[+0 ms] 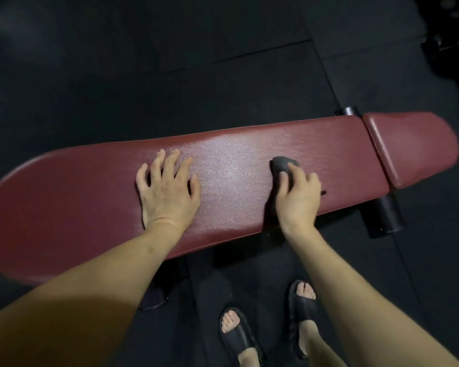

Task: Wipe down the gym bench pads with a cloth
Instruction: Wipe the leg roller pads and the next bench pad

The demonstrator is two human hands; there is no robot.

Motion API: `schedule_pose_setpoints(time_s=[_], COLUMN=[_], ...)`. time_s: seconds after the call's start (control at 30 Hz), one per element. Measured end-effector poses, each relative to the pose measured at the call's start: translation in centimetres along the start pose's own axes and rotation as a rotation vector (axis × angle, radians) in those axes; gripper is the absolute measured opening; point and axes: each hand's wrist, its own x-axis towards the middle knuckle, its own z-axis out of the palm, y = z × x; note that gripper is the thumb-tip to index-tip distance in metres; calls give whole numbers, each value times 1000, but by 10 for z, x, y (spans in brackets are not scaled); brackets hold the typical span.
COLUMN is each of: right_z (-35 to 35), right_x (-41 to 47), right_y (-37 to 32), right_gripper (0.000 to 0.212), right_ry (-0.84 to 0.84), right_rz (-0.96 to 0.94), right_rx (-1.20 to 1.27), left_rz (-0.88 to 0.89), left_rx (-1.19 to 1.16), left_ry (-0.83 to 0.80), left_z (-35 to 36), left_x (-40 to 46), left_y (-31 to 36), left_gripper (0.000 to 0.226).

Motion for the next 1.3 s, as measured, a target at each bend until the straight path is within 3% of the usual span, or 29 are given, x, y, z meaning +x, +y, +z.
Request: schedule_pose_setpoints(time_s=[0.23,0.43,0.67,0.77,0.83,0.93,1.03,1.1,1.2,1.3], right_z=[22,16,-11,-6,7,23,17,5,-15,-9], right_x=[-1,52,167,176,161,133,159,195,247,244], right_y=[-63,-33,94,88,52,8,36,85,151,132], right_gripper=[28,30,41,34,30,27,32,31,33,31], right_ry=[-139,-276,-155,-72,-45,-176,-220,-202,-90,1], right_rz=[-364,-524,-264,-45,-31,-319,-547,-493,-246,12], right_rx=[126,128,-51,-39,25,117,135,46,-47,-49], left_rz=[17,16,46,166,184,129,77,87,93,87], left_rx=[32,93,139,101,61,8,-22,9,18,21], left_ry=[2,-31,18,-6,-45,-51,-53,-86,-106,-117], left_z=[-2,-6,-12,2,15,34,46,52,53,52], left_x=[0,0,13,36,46,59,71,74,75,76], left_y=[-1,5,32,82,117,167,197,203,203,206], left_gripper=[52,51,46,46,49,50,51,54,53,52])
